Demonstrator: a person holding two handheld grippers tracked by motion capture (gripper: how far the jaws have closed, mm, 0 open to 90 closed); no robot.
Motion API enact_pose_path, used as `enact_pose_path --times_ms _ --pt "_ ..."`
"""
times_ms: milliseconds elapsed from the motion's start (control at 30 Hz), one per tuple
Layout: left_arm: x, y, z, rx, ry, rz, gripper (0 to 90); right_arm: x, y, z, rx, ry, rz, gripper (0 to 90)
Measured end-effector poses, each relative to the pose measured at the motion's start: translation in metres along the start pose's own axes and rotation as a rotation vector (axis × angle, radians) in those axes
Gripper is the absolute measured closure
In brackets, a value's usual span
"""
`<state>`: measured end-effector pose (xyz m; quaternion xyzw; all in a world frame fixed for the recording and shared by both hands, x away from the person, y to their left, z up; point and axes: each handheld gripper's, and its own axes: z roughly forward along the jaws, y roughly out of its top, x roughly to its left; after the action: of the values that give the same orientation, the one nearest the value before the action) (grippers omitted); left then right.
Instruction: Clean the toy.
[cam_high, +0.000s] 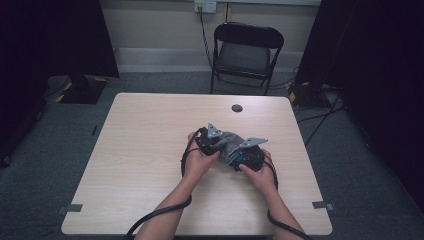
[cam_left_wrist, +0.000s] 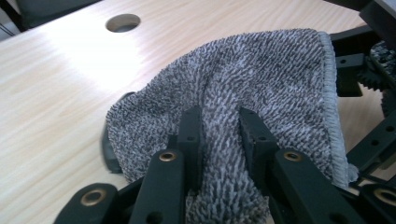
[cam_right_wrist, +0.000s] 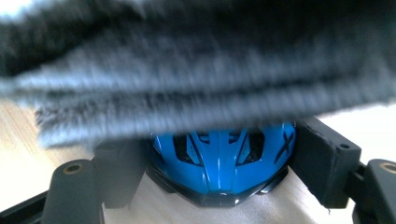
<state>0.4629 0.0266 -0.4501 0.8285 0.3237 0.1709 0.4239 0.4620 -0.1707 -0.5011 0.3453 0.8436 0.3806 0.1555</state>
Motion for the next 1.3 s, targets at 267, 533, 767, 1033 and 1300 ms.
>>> enact_pose_path --times_ms 267,533,767,1033,1300 --pt "-0.007 -0.005 0.014 0.036 -0.03 0.02 72.1 0.0 0.0 0.0 0.0 0.0 0.0 24.8" --pt "-0.004 -0.006 0.013 0.003 -0.042 0.0 65.6 0.0 0.0 0.0 0.0 0.0 0.0 24.8" --pt "-0.003 -0.009 0.018 0.011 -0.055 -0.006 68.0 0.0 0.0 0.0 0.0 0.0 0.0 24.8" --pt "0.0 -0.003 0.017 0.039 -0.003 0.015 71.7 0.0 0.0 0.0 0.0 0.0 0.0 24.8" --pt "0.012 0.001 0.017 0.056 0.04 0.009 71.7 0.0 0.0 0.0 0.0 0.0 0.001 24.8"
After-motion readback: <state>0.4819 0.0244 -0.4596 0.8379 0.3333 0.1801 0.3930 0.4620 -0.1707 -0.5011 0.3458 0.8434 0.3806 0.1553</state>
